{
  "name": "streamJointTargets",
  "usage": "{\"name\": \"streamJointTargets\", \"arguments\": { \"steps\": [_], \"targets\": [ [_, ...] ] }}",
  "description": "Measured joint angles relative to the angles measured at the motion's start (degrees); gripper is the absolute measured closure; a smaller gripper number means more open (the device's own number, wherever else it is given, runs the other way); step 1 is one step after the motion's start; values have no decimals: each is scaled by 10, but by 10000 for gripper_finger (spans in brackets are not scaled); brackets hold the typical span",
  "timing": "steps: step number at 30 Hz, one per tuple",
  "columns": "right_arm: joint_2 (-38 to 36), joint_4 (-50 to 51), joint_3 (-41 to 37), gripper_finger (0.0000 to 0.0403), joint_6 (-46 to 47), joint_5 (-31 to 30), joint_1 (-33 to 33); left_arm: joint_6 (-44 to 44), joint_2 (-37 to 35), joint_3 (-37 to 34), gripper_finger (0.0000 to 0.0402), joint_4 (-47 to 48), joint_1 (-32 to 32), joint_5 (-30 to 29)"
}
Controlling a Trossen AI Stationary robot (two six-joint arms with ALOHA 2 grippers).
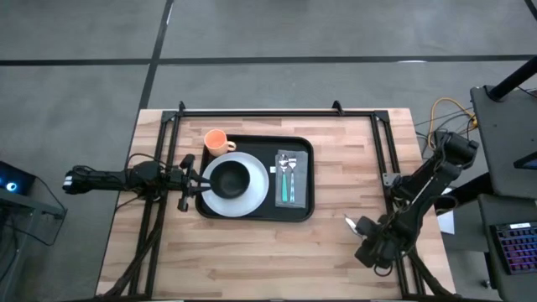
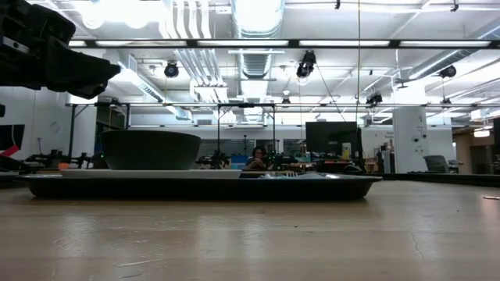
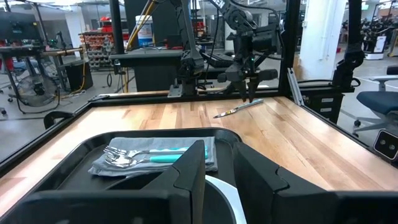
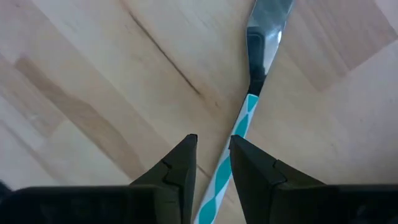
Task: Set up tray
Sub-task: Put the white and blue knife on the gray napkin to the right of the white and blue fork
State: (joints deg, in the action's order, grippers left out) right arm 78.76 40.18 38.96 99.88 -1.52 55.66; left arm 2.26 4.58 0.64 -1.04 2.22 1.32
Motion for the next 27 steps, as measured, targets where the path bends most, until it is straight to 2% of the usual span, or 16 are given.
{"name": "streamJointTargets", "arguments": {
  "steps": [15, 27],
  "targets": [
    [38, 21, -1, 326, 4, 5, 0, 0, 0, 0, 337, 0, 0, 0],
    [40, 20, -2, 326, 18, 5, 0, 0, 0, 0, 337, 0, 0, 0]
  ]
}}
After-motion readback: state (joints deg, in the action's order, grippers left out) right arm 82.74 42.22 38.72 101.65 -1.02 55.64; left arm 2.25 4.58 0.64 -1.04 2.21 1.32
